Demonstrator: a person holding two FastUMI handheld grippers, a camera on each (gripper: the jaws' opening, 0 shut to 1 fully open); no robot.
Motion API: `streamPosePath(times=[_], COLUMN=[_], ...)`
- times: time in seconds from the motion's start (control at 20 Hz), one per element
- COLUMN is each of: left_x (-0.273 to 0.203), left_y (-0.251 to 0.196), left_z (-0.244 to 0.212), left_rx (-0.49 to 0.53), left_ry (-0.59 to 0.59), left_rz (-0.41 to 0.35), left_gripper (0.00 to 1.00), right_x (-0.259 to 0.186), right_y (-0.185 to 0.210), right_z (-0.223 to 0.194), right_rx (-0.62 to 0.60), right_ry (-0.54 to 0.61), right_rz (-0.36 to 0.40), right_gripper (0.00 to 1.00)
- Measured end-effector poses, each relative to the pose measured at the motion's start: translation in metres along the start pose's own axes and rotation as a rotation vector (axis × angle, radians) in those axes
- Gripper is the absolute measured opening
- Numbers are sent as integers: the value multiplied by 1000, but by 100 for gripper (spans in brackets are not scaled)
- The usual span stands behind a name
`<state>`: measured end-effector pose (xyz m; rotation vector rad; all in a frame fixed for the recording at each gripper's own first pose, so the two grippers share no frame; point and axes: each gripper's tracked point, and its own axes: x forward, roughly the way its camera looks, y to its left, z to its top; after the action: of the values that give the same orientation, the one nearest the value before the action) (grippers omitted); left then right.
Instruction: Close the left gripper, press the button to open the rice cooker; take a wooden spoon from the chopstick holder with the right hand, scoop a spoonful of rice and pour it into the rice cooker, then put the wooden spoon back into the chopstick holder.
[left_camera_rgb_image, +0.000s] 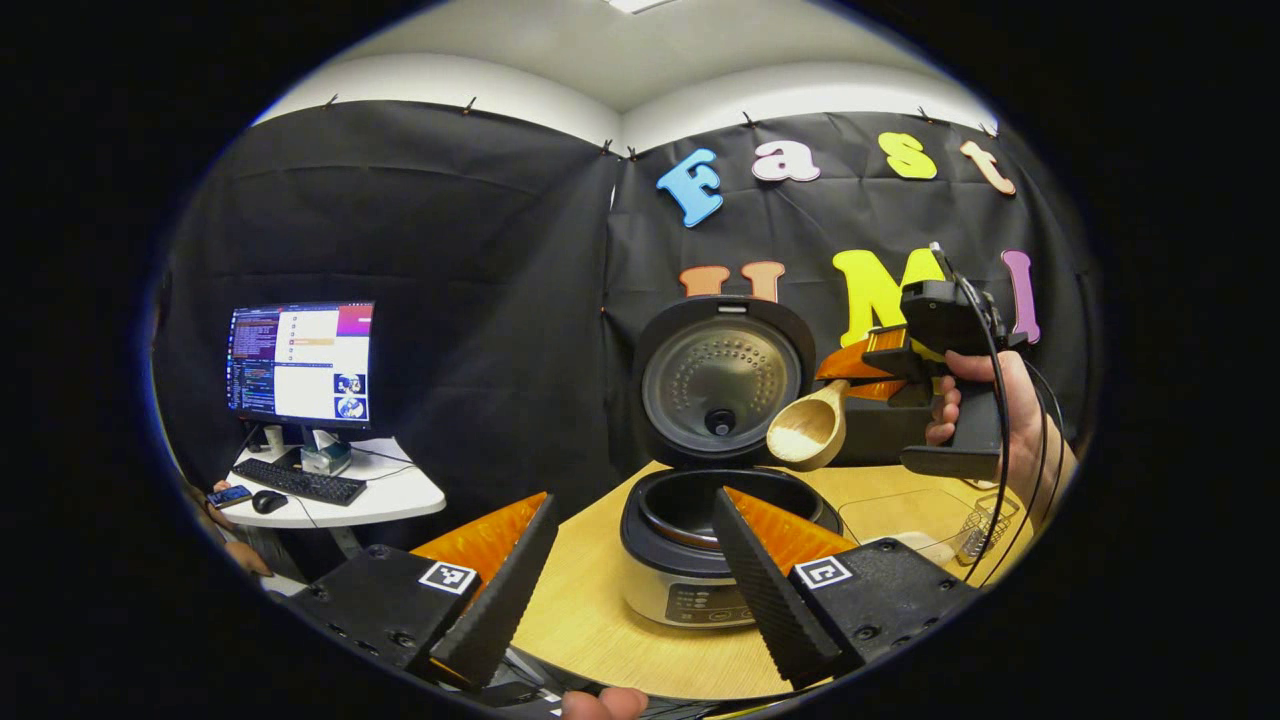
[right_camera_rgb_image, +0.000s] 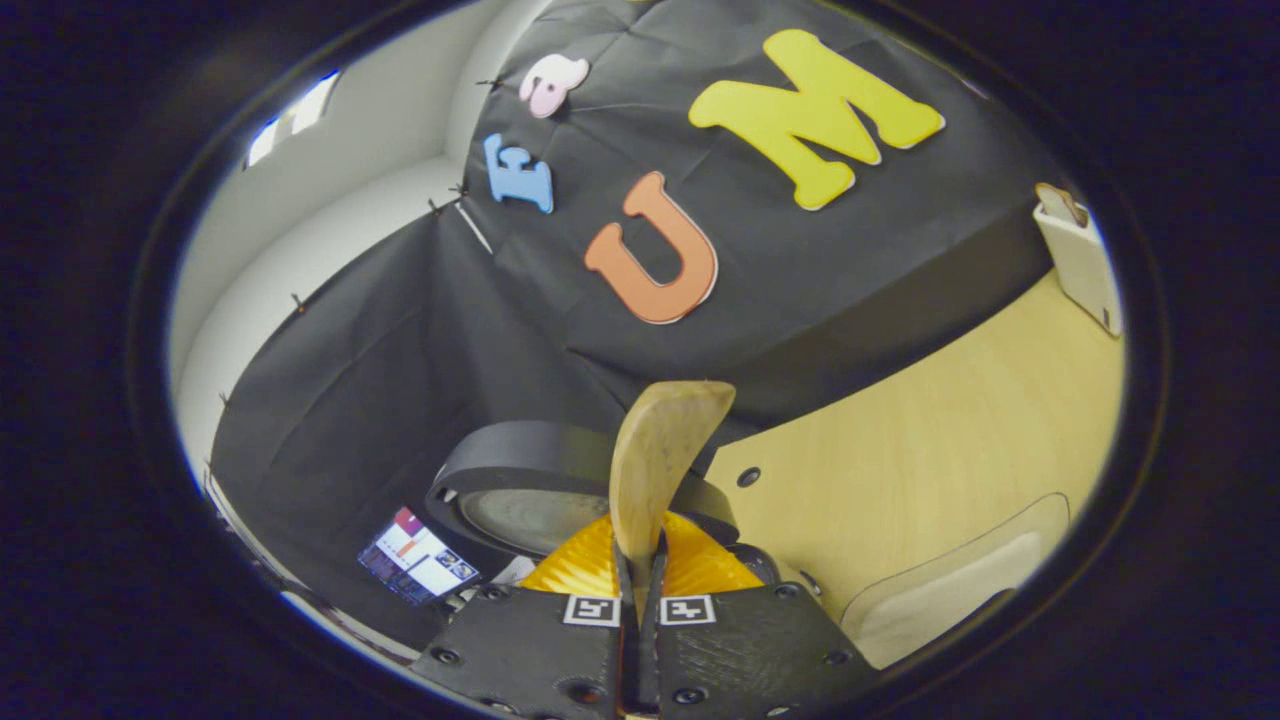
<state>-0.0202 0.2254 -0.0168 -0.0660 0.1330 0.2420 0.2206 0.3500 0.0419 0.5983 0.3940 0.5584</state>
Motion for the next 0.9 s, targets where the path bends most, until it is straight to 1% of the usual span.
streamPosePath(times=[0.2, 0.45, 0.7, 0.9], left_x=[-2, -5, -5, -8], left_y=[7, 16, 19, 20], left_z=[1, 3, 5, 6], left_rx=[-6, -20, -21, -31], left_ry=[-1, -7, -12, -17], left_rz=[13, 25, 27, 27], left_gripper=[99, 99, 99, 99], right_x=[12, 21, 23, 24], right_y=[11, 17, 28, 38], right_z=[-18, -31, -32, -34], right_rx=[-84, -144, -329, -440], right_ry=[5, 0, -51, -83], right_rz=[-9, -23, -44, -47], right_gripper=[0, 0, 0, 0])
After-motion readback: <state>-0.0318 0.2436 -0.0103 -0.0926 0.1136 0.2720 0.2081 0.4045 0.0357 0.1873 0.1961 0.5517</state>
